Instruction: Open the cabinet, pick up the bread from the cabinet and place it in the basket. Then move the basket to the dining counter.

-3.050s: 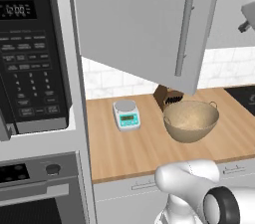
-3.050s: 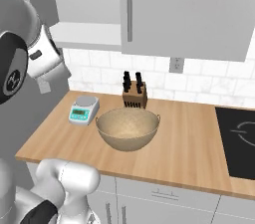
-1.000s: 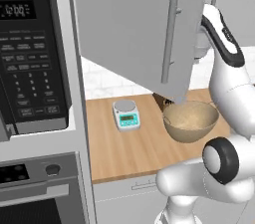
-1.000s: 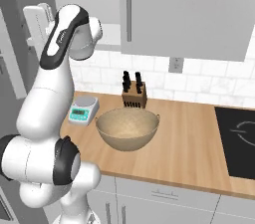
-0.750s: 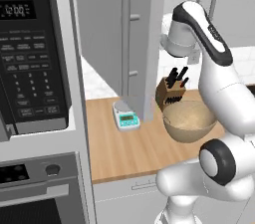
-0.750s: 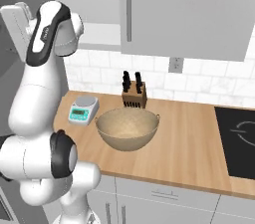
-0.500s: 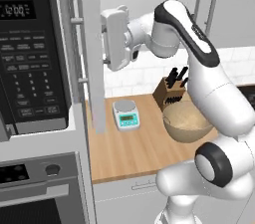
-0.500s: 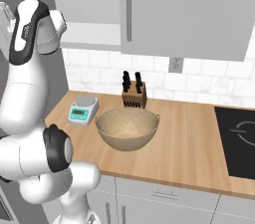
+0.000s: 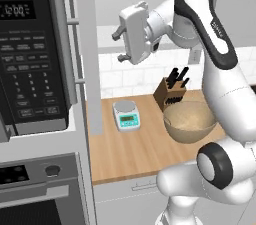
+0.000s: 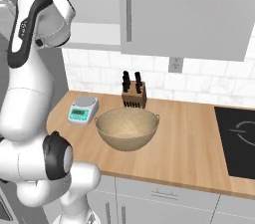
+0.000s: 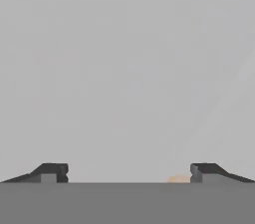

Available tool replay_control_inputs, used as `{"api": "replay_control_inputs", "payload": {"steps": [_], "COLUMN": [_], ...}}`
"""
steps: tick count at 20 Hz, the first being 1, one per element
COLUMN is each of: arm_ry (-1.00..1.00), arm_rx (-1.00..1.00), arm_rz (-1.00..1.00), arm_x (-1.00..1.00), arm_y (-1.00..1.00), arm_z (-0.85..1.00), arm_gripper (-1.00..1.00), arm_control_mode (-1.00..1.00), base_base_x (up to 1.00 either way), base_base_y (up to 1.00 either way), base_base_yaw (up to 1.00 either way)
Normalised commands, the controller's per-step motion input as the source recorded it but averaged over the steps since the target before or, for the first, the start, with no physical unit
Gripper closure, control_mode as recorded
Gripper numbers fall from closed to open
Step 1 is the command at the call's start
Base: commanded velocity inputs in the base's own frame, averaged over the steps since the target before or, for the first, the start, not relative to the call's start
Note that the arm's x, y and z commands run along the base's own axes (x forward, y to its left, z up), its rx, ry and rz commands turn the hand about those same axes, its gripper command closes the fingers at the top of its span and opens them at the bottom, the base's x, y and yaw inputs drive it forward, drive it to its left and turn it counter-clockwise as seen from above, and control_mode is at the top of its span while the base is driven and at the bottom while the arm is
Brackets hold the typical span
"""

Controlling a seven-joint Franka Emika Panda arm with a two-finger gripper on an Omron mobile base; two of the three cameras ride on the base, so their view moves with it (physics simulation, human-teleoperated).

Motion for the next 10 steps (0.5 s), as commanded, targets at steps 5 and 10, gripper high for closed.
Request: {"api": "replay_control_inputs", "payload": {"steps": [5, 10], "arm_ry": [-0.38, -0.43], "arm_rx": [-0.17, -0.20], "arm_rz": [0.00, -0.05], "arm_x": [-0.40, -0.14], "arm_y": [-1.00, -1.00], "arm_z": [0.01, 0.00], "arm_gripper": [-1.00, -1.00], "arm_control_mode": [-1.00, -1.00], "base_base_x": [0.00, 0.00], "base_base_y": [0.00, 0.00], "base_base_yaw": [0.00, 0.00]}}
